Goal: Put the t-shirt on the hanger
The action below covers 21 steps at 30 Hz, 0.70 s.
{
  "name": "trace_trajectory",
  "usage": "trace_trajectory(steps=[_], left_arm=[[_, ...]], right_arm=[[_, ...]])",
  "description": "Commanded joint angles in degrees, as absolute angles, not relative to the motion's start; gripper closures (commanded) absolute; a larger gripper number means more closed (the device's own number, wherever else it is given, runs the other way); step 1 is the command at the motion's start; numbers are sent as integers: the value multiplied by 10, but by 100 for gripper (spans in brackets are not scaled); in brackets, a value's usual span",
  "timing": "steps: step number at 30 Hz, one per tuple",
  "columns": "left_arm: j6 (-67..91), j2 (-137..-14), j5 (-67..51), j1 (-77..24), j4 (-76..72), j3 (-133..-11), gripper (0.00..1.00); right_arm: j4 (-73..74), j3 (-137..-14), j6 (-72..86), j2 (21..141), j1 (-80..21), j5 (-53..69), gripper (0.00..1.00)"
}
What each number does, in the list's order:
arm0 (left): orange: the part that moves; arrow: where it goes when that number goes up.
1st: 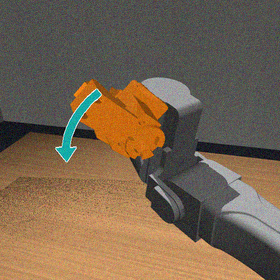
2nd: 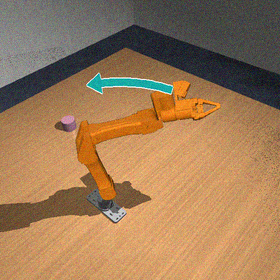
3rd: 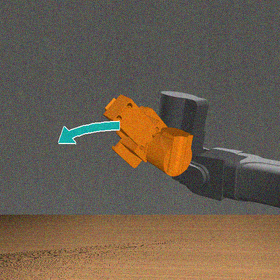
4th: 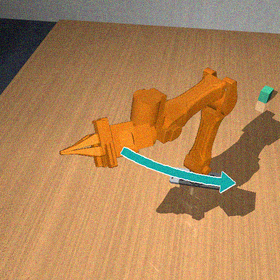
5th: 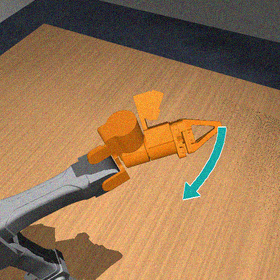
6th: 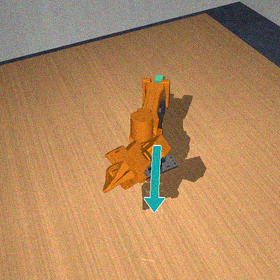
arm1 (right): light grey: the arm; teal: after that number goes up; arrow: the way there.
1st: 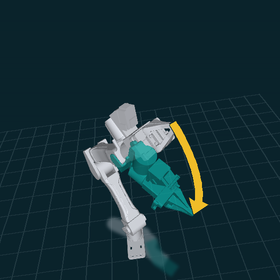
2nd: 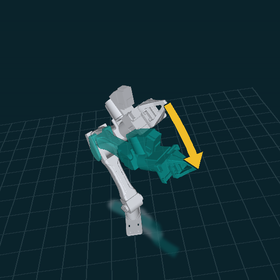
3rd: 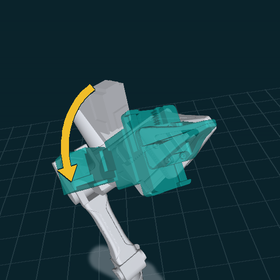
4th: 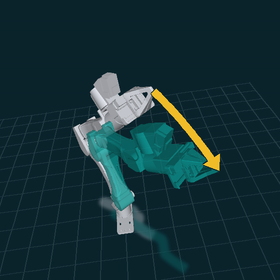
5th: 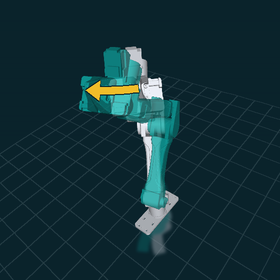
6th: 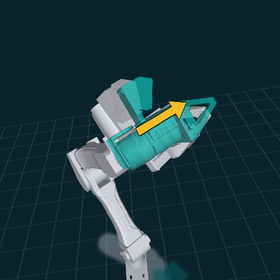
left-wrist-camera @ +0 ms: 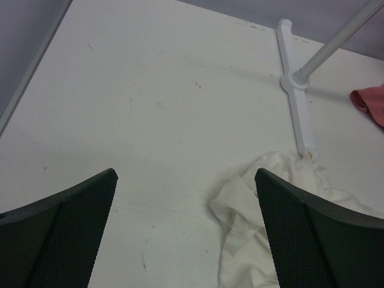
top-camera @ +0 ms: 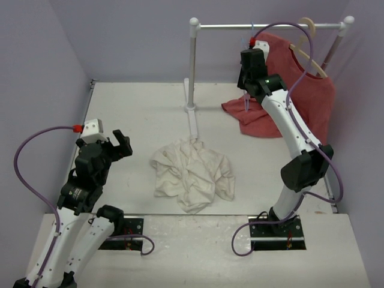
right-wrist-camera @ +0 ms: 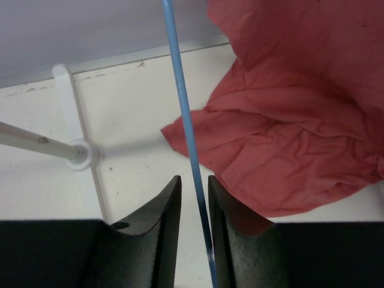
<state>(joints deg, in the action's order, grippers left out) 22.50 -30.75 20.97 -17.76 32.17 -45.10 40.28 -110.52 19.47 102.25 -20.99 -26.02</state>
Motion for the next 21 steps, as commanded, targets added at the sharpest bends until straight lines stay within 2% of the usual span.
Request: trace_trajectory(steps=[1, 10, 14, 17, 21], left_arm=[[221, -302, 200, -178, 296, -446, 0], [220, -300, 196, -182, 296, -445, 0], [220, -301, 195, -183, 295, -445, 0], [220, -304, 194, -182, 295, -445, 0], [220, -306, 193, -184, 295, -445, 0]], right_arm=[[382, -1073, 197, 1002, -211, -247, 72], [347, -994, 204, 964, -211, -238, 77], [335, -967, 205, 950, -211, -225, 86], [326, -961, 197, 944, -211, -222, 98], [326, -968, 190, 931, -211, -214, 100]])
